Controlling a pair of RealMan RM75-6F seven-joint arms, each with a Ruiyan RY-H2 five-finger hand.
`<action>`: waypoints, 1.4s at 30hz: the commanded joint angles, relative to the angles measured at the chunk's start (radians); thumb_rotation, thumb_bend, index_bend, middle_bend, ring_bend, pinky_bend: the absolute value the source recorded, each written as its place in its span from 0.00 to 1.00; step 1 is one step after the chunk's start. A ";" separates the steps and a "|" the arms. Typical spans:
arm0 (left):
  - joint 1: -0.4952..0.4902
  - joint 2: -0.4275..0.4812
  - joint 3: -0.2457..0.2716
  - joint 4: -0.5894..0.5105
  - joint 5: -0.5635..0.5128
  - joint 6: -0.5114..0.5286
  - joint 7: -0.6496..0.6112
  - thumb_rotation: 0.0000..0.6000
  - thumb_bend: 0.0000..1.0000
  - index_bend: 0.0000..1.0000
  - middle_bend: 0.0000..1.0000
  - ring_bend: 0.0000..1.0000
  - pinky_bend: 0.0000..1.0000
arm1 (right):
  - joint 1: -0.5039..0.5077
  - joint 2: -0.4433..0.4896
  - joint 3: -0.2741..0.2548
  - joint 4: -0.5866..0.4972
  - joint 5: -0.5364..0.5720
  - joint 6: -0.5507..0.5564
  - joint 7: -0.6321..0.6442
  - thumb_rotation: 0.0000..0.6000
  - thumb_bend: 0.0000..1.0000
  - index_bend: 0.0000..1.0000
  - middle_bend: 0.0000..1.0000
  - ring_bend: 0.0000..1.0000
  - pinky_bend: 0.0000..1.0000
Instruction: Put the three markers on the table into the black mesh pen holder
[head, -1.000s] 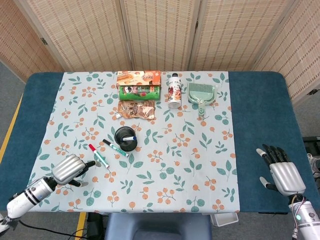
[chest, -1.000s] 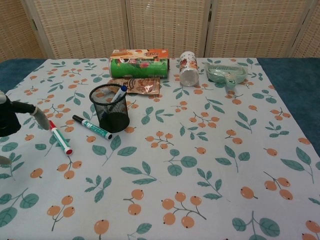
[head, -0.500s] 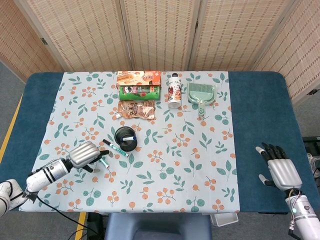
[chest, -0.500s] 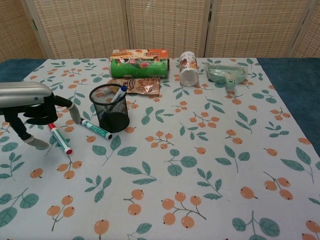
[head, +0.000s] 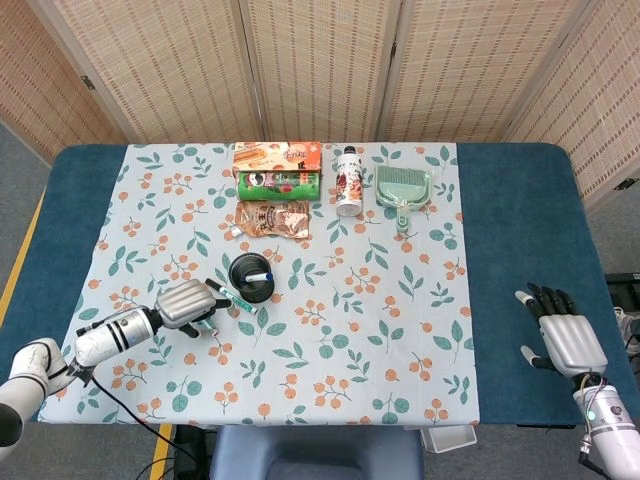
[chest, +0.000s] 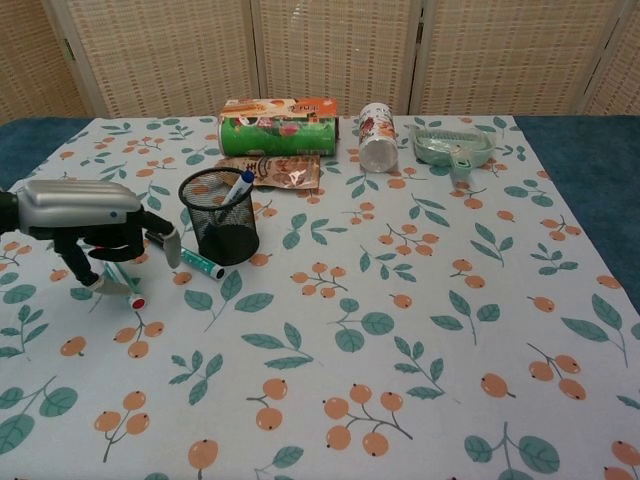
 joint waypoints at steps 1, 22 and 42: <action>-0.004 -0.038 0.026 0.061 -0.003 0.002 -0.043 1.00 0.32 0.39 0.91 0.91 0.93 | 0.001 0.004 -0.002 0.000 -0.004 -0.001 0.010 1.00 0.28 0.10 0.00 0.00 0.00; 0.024 -0.081 0.087 0.176 -0.030 0.032 -0.069 1.00 0.32 0.45 0.91 0.91 0.93 | 0.012 0.008 -0.011 -0.001 -0.012 -0.013 0.024 1.00 0.28 0.10 0.00 0.00 0.00; 0.049 -0.119 0.107 0.247 -0.056 0.033 -0.084 1.00 0.33 0.56 0.93 0.92 0.94 | 0.016 0.010 -0.017 -0.003 -0.021 -0.011 0.031 1.00 0.28 0.10 0.00 0.00 0.00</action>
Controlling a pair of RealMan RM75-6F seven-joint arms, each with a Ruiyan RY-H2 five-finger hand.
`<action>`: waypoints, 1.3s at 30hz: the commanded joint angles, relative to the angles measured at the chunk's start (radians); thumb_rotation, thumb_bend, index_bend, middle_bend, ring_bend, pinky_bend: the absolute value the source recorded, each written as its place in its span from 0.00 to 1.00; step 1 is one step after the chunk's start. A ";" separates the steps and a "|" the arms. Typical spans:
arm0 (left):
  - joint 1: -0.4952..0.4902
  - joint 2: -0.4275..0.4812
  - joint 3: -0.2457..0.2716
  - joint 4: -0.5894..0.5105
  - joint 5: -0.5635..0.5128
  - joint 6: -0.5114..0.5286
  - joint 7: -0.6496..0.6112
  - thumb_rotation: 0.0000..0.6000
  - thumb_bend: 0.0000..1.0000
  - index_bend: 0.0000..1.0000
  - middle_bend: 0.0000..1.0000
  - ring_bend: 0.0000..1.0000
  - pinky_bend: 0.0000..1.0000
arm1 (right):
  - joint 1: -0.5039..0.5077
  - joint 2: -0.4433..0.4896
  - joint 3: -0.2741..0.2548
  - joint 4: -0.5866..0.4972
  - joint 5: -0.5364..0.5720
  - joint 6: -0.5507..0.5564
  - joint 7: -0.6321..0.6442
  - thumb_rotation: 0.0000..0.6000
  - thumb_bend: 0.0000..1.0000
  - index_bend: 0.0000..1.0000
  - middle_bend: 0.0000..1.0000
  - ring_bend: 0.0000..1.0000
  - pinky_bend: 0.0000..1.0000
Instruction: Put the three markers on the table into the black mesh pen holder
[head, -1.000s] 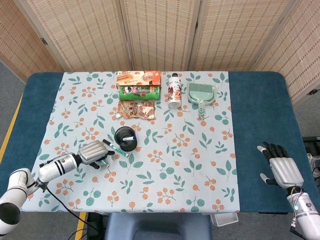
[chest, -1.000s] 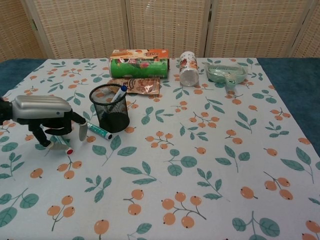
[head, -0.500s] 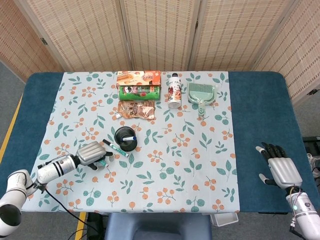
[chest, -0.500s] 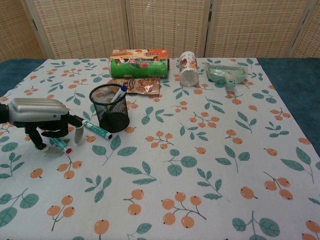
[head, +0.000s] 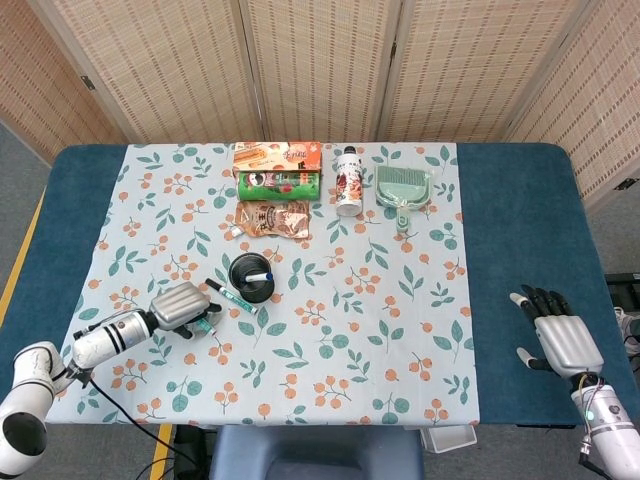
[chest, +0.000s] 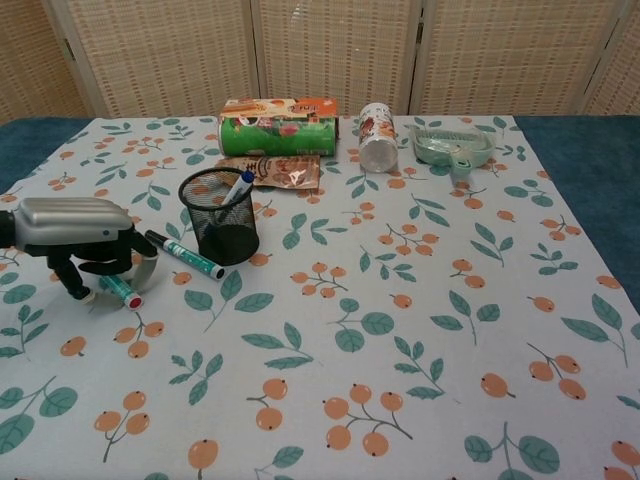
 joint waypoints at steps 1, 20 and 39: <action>0.006 -0.003 0.002 0.004 -0.003 0.002 0.001 1.00 0.33 0.56 0.93 0.92 0.94 | 0.001 0.001 -0.001 -0.001 -0.003 0.000 0.003 1.00 0.28 0.10 0.00 0.00 0.00; 0.055 0.141 -0.124 -0.232 -0.154 0.121 -0.098 1.00 0.34 0.62 0.96 0.93 0.96 | 0.003 0.010 -0.012 0.000 -0.032 0.002 0.031 1.00 0.28 0.10 0.00 0.00 0.00; -0.017 0.628 -0.541 -1.280 -0.764 -0.192 0.094 1.00 0.34 0.60 0.97 0.94 0.97 | 0.014 0.019 -0.023 0.008 -0.066 -0.010 0.080 1.00 0.28 0.10 0.00 0.00 0.00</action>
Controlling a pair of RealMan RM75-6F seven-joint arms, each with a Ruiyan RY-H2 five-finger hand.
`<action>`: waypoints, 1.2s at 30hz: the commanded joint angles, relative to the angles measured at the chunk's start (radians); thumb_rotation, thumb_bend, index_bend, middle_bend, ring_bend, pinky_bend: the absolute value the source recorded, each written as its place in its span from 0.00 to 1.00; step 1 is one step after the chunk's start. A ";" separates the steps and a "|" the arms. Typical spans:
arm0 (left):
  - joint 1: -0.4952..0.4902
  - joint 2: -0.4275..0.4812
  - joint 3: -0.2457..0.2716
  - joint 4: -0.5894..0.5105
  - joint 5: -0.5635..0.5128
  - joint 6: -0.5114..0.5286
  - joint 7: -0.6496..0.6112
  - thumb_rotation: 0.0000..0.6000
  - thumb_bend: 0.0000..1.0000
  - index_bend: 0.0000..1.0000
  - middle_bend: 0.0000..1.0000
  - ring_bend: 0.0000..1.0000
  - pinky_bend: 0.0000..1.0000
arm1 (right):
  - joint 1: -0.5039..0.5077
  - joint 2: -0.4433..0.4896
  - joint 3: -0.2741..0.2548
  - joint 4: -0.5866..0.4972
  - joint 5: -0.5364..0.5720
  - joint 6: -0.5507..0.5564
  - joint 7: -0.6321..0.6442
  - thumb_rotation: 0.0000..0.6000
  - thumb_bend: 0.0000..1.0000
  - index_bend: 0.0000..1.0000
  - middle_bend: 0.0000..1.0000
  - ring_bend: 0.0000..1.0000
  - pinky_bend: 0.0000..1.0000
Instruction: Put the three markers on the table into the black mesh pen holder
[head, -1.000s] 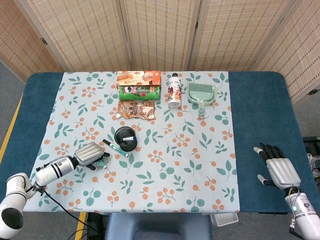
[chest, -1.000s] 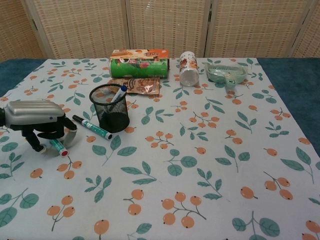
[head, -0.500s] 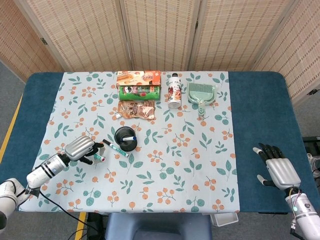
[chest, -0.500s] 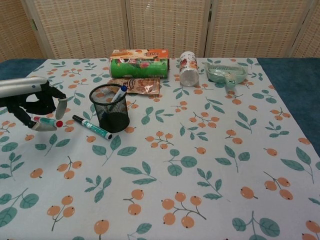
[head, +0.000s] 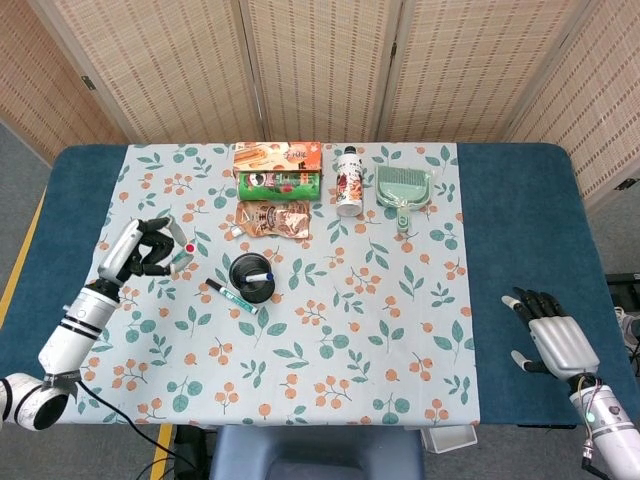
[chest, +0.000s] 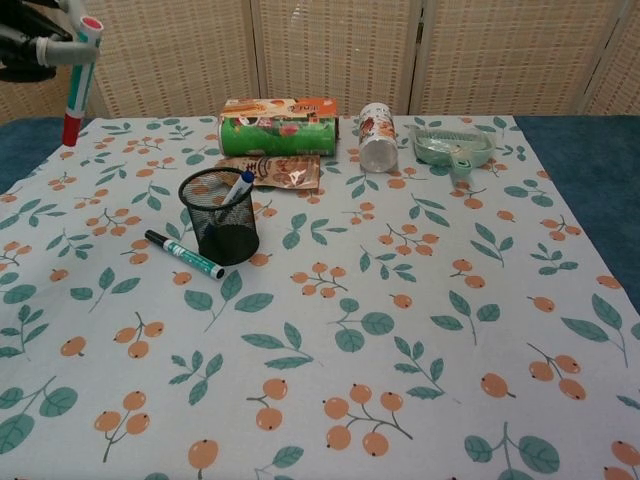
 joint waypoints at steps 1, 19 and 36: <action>-0.046 0.049 -0.112 -0.106 -0.130 -0.105 0.093 1.00 0.34 0.60 0.97 0.94 0.97 | 0.000 0.001 0.000 0.002 -0.001 0.001 0.002 1.00 0.28 0.10 0.00 0.00 0.00; -0.105 -0.199 -0.217 -0.013 -0.217 -0.266 0.106 1.00 0.34 0.61 0.97 0.94 0.97 | -0.018 0.013 -0.006 0.007 -0.025 0.040 0.035 1.00 0.28 0.10 0.00 0.00 0.00; -0.112 -0.401 -0.251 0.256 -0.129 -0.350 -0.008 1.00 0.34 0.61 0.97 0.94 0.97 | -0.038 0.030 -0.010 0.011 -0.037 0.069 0.071 1.00 0.28 0.10 0.00 0.00 0.00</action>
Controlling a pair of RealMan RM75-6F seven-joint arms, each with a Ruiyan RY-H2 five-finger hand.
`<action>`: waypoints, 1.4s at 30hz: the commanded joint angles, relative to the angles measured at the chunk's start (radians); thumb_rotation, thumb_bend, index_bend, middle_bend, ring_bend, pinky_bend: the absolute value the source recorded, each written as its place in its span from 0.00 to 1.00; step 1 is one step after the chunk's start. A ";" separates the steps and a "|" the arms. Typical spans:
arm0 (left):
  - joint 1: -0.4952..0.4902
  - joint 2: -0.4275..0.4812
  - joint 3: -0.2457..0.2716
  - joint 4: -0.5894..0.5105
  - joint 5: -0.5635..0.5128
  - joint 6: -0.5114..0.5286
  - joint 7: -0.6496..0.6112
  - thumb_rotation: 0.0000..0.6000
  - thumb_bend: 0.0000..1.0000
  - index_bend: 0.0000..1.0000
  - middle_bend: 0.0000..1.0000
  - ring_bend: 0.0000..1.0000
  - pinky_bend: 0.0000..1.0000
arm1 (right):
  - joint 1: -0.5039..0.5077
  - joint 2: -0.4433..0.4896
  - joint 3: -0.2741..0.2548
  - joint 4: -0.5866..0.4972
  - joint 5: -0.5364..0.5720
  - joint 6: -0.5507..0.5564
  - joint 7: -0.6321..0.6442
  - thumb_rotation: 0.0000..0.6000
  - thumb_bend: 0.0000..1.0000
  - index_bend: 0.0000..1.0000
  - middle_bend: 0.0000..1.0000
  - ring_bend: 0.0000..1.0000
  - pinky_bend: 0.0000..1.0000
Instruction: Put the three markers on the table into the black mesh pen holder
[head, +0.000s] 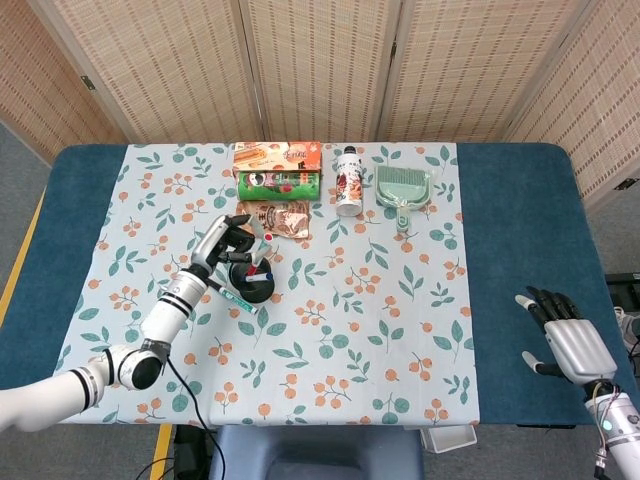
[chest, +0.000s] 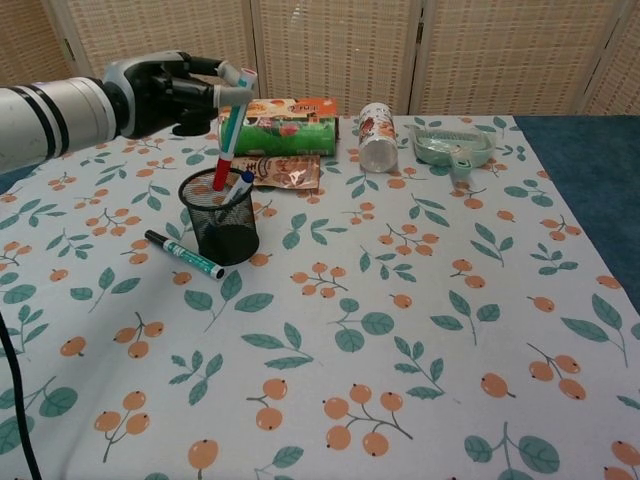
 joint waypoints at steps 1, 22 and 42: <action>0.010 -0.021 -0.008 0.023 0.028 -0.001 -0.031 1.00 0.34 0.61 0.97 0.94 0.97 | 0.000 0.000 0.000 0.000 0.000 0.000 0.001 1.00 0.28 0.10 0.00 0.00 0.00; 0.155 -0.106 0.074 0.048 0.201 0.206 -0.124 1.00 0.34 0.57 0.97 0.94 0.96 | -0.026 -0.014 -0.020 -0.031 -0.048 0.050 -0.069 1.00 0.28 0.10 0.00 0.00 0.00; 0.322 0.147 0.199 -0.109 0.410 0.473 0.067 1.00 0.20 0.18 0.90 0.90 0.95 | -0.027 -0.007 -0.025 -0.029 -0.071 0.053 -0.051 1.00 0.28 0.10 0.00 0.00 0.00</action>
